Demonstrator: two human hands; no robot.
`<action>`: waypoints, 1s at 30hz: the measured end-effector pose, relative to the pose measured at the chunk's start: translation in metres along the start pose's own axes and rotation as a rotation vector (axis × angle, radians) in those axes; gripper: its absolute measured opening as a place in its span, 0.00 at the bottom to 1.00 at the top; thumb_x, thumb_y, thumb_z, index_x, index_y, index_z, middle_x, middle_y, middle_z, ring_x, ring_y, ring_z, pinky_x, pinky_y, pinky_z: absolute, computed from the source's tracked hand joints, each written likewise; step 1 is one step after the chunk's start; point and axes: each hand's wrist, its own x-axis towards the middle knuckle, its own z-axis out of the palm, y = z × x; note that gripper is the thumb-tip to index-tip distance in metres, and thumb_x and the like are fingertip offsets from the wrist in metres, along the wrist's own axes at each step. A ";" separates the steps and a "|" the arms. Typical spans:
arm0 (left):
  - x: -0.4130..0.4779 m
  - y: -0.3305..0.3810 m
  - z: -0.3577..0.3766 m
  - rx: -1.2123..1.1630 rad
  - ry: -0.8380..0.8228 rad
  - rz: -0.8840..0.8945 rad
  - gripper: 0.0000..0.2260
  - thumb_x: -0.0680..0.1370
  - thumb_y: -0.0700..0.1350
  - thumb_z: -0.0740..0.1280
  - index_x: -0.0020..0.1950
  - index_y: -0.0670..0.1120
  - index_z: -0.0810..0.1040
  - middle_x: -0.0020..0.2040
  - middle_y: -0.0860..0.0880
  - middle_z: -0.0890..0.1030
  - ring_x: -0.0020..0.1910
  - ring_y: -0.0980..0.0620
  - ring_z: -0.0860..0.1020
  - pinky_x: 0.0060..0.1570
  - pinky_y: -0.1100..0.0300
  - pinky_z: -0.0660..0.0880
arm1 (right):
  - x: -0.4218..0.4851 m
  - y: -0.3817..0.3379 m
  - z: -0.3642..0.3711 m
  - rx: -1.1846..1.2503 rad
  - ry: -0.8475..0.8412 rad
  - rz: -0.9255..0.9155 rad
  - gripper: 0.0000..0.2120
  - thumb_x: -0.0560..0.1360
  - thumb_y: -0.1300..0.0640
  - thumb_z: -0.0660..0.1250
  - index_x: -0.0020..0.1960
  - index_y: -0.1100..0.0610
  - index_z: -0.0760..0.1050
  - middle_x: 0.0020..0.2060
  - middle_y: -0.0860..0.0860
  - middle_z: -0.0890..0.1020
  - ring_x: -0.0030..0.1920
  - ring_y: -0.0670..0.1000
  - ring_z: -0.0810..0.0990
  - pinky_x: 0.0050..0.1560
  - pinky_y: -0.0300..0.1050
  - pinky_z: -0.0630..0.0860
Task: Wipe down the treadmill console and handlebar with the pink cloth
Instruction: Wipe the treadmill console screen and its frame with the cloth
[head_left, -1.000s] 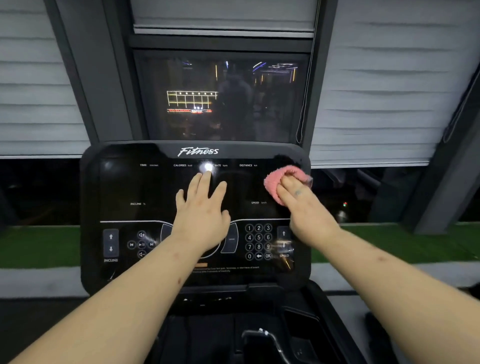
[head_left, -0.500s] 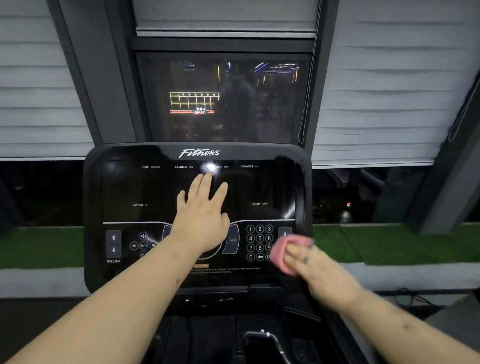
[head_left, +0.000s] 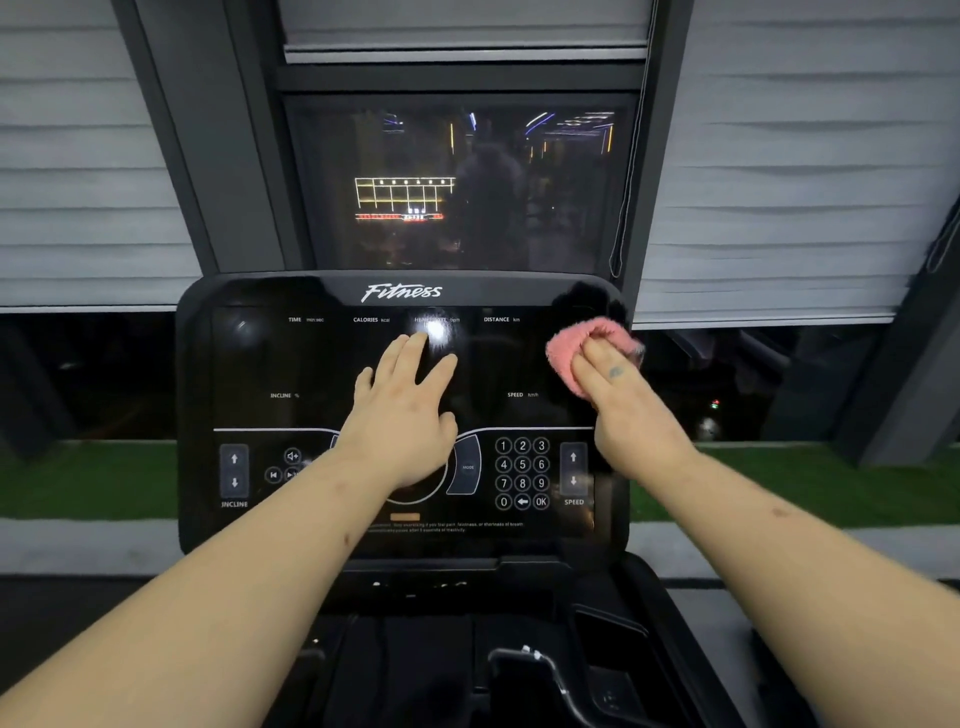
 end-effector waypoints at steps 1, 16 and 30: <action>-0.001 -0.001 -0.001 -0.005 0.004 0.006 0.29 0.82 0.54 0.60 0.82 0.54 0.54 0.83 0.46 0.44 0.82 0.47 0.40 0.79 0.39 0.50 | -0.017 -0.005 0.005 0.028 -0.011 -0.002 0.40 0.64 0.77 0.60 0.76 0.64 0.67 0.77 0.60 0.65 0.79 0.59 0.60 0.78 0.59 0.59; -0.032 -0.009 0.005 -0.029 -0.004 -0.010 0.28 0.82 0.52 0.60 0.82 0.54 0.58 0.83 0.45 0.50 0.81 0.47 0.46 0.79 0.41 0.50 | -0.181 -0.089 0.047 0.281 -0.287 0.350 0.38 0.74 0.73 0.58 0.80 0.51 0.62 0.80 0.43 0.60 0.80 0.43 0.53 0.80 0.44 0.52; -0.052 -0.085 0.009 -0.037 0.057 -0.054 0.28 0.81 0.51 0.62 0.81 0.53 0.61 0.83 0.45 0.51 0.82 0.46 0.46 0.79 0.40 0.52 | -0.111 -0.217 0.084 0.228 -0.167 0.270 0.25 0.65 0.62 0.52 0.56 0.54 0.78 0.53 0.50 0.77 0.56 0.54 0.74 0.63 0.52 0.73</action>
